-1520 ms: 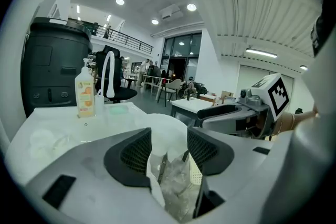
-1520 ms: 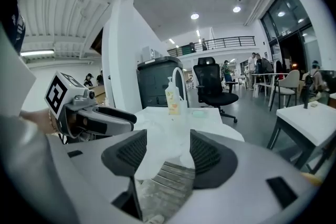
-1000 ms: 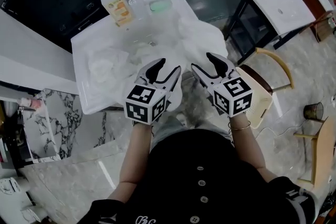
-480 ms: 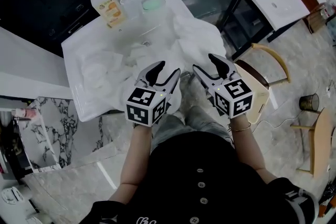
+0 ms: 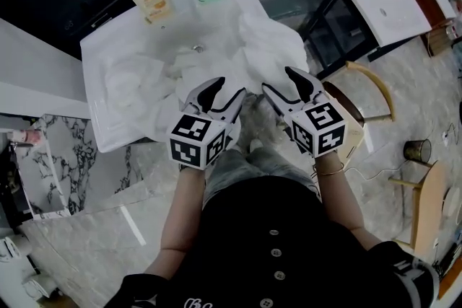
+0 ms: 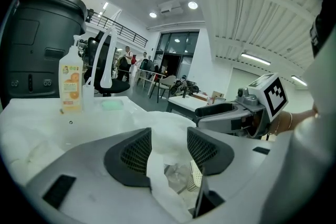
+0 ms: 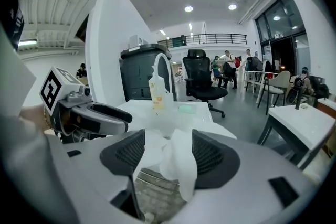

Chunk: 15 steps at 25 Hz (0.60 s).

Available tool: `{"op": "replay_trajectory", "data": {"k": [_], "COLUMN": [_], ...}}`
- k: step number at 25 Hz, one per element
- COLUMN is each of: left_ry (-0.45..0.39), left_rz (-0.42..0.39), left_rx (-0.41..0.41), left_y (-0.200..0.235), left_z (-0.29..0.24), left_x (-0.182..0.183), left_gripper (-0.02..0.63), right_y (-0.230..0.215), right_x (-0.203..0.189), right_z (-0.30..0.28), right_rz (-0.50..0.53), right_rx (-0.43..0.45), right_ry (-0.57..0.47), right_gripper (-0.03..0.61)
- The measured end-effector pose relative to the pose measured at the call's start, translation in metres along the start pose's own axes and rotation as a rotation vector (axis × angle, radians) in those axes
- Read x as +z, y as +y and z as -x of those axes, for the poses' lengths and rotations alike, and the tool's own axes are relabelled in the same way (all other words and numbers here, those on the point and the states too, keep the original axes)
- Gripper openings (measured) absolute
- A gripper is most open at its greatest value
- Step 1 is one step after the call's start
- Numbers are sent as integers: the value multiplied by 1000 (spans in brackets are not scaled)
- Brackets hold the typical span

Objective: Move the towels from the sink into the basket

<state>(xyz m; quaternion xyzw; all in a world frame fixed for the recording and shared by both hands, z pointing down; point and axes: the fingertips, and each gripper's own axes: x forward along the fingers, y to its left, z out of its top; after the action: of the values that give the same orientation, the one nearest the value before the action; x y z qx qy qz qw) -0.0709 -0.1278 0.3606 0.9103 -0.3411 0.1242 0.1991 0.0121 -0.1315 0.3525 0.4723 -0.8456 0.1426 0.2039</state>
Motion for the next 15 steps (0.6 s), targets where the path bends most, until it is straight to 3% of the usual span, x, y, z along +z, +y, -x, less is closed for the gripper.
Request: {"op": "replay_trajectory", "data": {"k": [6, 15], "left_ry": [12, 51], "left_rz": [-2, 8], "left_rx": [14, 29], "left_y": [-6, -11], "left_z": [-14, -38], "left_x": [-1, -14], "left_gripper": [192, 192], "right_y": [-17, -52], "right_x": [0, -20], "right_z": [-2, -16], "right_rz": [27, 88], "right_rx": [29, 17], "right_ry": [9, 109], "right_gripper": [270, 353]}}
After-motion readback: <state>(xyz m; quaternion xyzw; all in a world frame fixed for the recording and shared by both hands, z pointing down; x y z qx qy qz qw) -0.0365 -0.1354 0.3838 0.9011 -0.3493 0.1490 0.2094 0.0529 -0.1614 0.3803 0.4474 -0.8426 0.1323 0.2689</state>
